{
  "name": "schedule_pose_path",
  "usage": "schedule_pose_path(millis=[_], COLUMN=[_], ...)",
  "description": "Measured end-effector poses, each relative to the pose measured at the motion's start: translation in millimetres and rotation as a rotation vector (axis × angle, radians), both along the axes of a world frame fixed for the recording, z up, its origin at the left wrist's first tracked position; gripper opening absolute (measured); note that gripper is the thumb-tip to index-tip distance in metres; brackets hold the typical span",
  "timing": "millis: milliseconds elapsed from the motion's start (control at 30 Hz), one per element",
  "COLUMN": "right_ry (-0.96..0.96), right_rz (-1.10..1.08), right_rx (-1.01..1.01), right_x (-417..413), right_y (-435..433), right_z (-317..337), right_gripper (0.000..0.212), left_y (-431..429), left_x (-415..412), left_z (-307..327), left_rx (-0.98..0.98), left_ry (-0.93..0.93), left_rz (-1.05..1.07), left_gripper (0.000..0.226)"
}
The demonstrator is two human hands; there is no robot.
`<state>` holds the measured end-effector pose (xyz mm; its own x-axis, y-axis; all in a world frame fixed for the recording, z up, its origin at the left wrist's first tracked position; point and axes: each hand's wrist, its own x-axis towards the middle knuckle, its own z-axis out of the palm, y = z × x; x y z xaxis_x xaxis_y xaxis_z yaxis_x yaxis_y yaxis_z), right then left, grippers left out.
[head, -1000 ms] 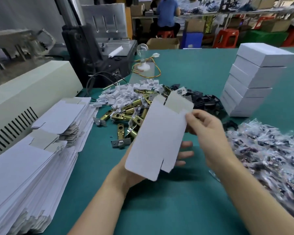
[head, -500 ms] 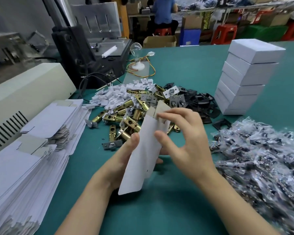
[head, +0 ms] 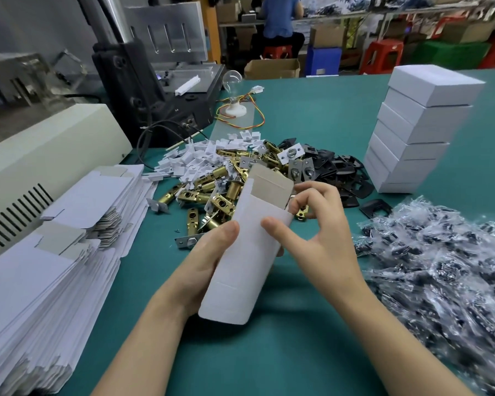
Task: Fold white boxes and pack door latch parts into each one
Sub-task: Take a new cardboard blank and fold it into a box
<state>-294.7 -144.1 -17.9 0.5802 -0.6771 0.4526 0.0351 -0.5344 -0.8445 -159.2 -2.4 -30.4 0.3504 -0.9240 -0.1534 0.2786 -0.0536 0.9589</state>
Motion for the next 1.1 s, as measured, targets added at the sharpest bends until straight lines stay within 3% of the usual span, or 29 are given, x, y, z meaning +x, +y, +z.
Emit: schedule_pose_path(millis=[67,200,367,733,800,967,1100], right_ry=[-0.071,-0.095,-0.096,-0.080,-0.056,-0.011,-0.018], right_rz=[0.072,0.141,0.215,0.043,0.007,0.062,0.081], right_rx=[0.206,0.421,0.533,0.461,0.368,0.198,0.140], right_x=[0.2,1.9,2.0,1.5,1.2,3.7,3.3], right_y=[0.9,2.5,-0.3,-0.8,-0.9,4.5,4.1], right_z=[0.4,-4.0,-6.6,-11.6,-12.4,-12.9,-13.7], right_gripper=[0.040,0.051,0.015,0.010,0.012,0.039,0.050], left_y=[-2.7,-9.0,-10.8,-17.4,-18.4,-20.1,-19.0], left_x=[-1.5,-2.2,-2.0,-1.7,-2.9,-3.4,-1.5], left_z=[4.2,0.3,-7.3,-12.1,-13.0,-17.8,-19.7], left_rx=[-0.005,0.012,-0.040,-0.066,-0.094,-0.188,-0.196], left_ry=[0.067,0.018,-0.054,-0.271,-0.318,-0.395,-0.434], left_rz=[0.045,0.184,0.229,0.306,0.342,0.385,0.348], left_gripper=[0.052,0.061,0.025,0.027,0.041,0.067,0.061])
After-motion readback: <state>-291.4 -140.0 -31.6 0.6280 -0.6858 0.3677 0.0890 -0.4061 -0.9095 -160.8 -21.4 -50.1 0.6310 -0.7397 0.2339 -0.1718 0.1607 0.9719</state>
